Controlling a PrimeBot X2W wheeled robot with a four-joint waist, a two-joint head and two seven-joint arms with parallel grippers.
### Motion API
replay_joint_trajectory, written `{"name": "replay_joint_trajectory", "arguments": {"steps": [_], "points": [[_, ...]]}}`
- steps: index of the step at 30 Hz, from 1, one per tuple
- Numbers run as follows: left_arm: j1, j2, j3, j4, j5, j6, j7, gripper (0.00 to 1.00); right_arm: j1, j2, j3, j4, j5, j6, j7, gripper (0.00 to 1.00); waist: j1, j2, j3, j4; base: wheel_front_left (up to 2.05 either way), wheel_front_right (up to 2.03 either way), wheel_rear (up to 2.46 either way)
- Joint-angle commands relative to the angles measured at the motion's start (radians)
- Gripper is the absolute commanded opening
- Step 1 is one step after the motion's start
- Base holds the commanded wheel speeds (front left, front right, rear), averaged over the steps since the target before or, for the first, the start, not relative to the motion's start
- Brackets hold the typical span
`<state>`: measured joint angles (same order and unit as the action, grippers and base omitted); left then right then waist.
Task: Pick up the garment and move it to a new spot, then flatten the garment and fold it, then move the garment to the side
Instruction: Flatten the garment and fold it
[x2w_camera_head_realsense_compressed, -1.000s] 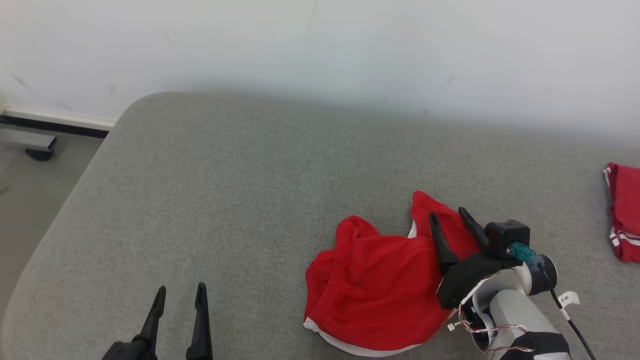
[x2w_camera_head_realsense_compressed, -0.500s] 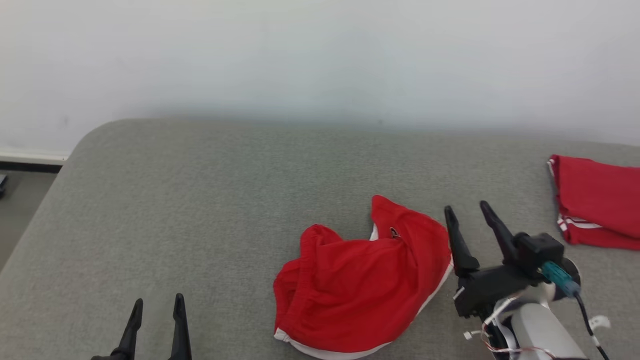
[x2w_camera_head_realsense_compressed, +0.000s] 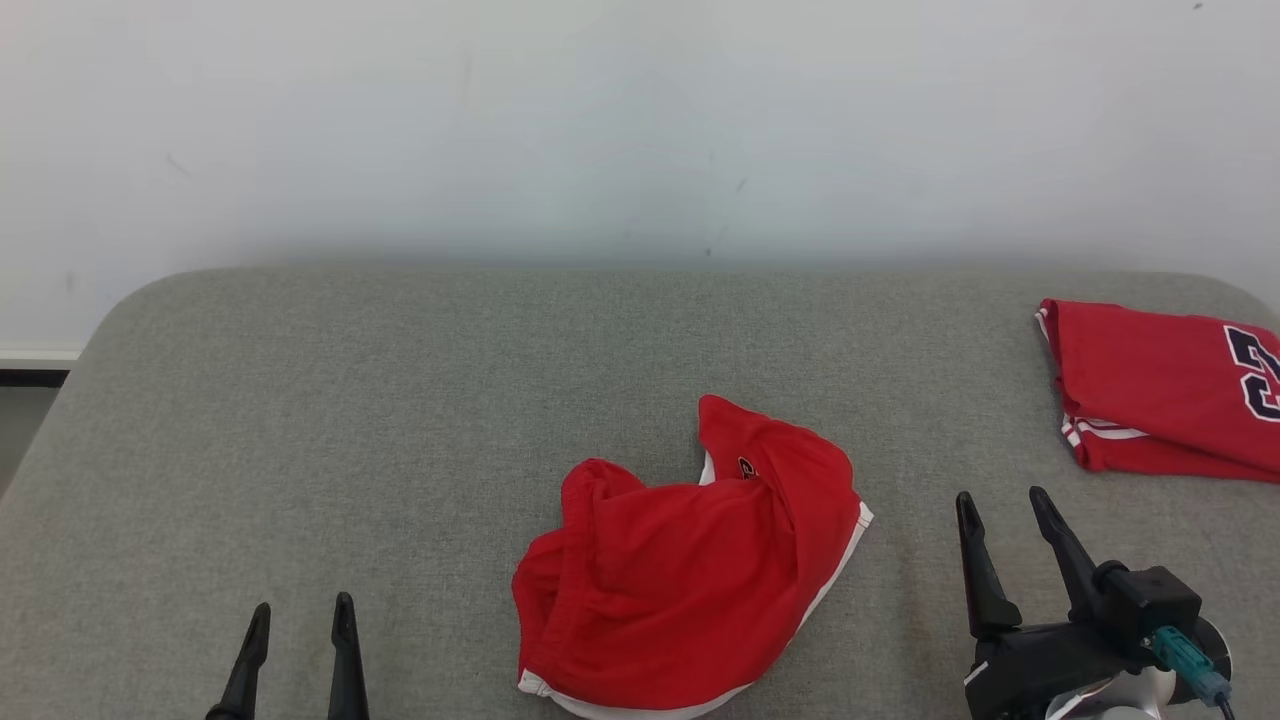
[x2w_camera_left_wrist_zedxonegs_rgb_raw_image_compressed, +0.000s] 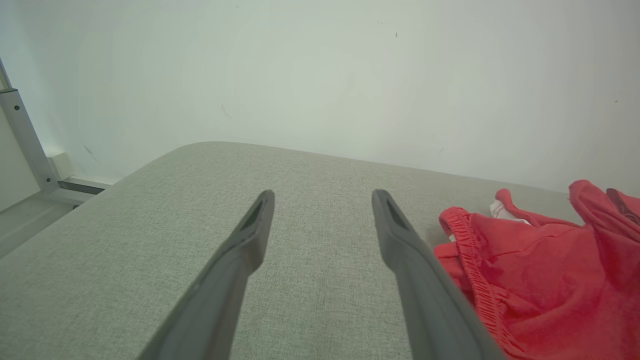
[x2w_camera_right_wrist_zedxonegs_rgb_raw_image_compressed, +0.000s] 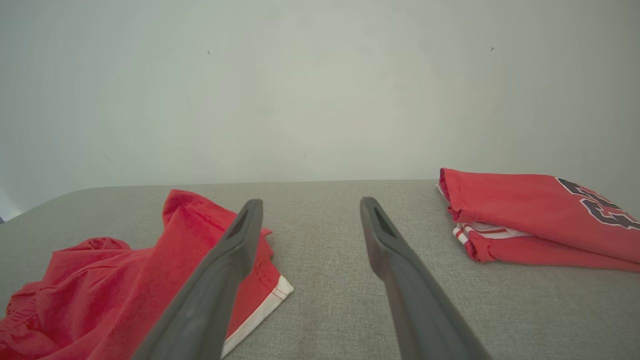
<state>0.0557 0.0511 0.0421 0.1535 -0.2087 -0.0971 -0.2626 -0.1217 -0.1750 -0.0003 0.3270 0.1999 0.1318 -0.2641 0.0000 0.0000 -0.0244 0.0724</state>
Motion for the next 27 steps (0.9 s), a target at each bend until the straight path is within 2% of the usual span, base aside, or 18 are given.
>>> {"name": "replay_joint_trajectory", "arguments": {"steps": [1, 6, 15, 27], "points": [[0.003, -0.001, 0.0, -0.001, 0.014, -0.004, -0.003, 1.0, 0.0, -0.003, -0.004, 0.011, -0.007, -0.003, 0.001, 1.0, 0.0, 0.0, 0.001, 0.004, 0.0, 0.0, 0.0], [-0.007, -0.001, -0.005, -0.003, 0.019, -0.006, -0.003, 1.0, -0.061, -0.022, -0.004, 0.088, -0.006, -0.003, 0.01, 1.0, 0.0, 0.0, 0.009, 0.025, 0.0, 0.0, 0.0], [-0.023, -0.001, -0.017, -0.008, 0.015, -0.008, -0.003, 1.0, -0.201, -0.051, -0.002, 0.321, -0.006, -0.003, 0.022, 1.0, 0.0, 0.0, 0.05, 0.088, 0.0, 0.0, 0.0], [-0.068, -0.001, -0.022, -0.007, 0.008, -0.013, -0.003, 1.0, -0.337, -0.022, 0.038, 0.603, -0.015, -0.003, 0.008, 1.0, 0.0, 0.0, 0.122, 0.123, 0.0, 0.0, 0.0]]}}
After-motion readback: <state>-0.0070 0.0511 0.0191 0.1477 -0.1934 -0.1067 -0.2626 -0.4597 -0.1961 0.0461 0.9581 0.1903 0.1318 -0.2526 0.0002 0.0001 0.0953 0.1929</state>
